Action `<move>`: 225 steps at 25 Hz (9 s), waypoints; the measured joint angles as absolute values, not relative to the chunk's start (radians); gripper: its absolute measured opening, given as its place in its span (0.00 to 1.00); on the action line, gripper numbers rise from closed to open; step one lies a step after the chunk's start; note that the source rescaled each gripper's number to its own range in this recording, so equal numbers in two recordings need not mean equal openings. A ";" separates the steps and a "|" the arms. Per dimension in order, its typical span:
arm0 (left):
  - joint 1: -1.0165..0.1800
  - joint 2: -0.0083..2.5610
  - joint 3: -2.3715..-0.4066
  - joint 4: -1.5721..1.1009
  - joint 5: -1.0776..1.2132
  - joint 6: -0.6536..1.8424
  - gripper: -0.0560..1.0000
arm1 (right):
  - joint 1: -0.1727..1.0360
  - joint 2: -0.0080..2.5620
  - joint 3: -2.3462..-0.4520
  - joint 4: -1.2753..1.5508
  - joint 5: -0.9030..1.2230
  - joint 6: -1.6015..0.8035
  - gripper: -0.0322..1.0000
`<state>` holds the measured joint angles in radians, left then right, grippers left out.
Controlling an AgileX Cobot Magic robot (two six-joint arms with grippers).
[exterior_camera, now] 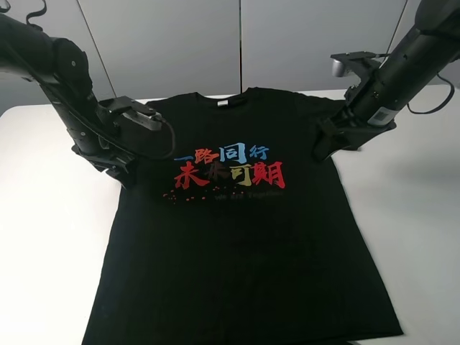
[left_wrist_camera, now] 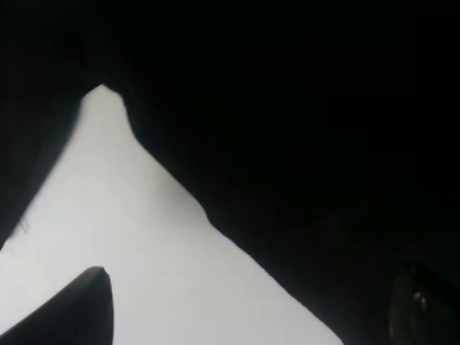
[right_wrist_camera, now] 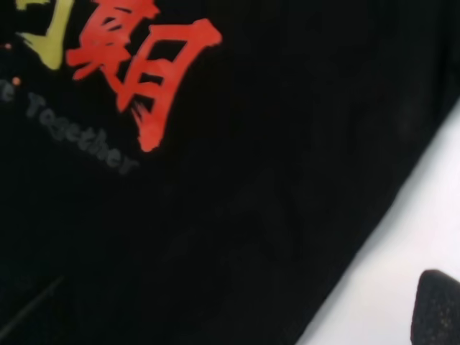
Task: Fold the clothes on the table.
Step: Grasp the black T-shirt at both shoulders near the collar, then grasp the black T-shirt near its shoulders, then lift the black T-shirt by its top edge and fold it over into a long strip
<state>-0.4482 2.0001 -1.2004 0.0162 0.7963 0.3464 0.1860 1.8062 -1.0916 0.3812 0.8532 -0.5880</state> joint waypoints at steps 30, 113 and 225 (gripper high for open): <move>-0.520 2.146 -1.306 0.024 0.799 0.618 1.00 | 0.412 1.859 -1.099 0.351 0.864 -0.669 1.00; -0.529 2.178 -1.326 0.024 0.810 0.629 0.06 | 0.347 2.217 -1.383 -0.016 0.907 -0.580 0.28; -0.576 1.550 -1.033 -0.069 1.114 0.365 0.05 | 0.427 1.510 -1.003 0.243 1.223 -0.666 0.03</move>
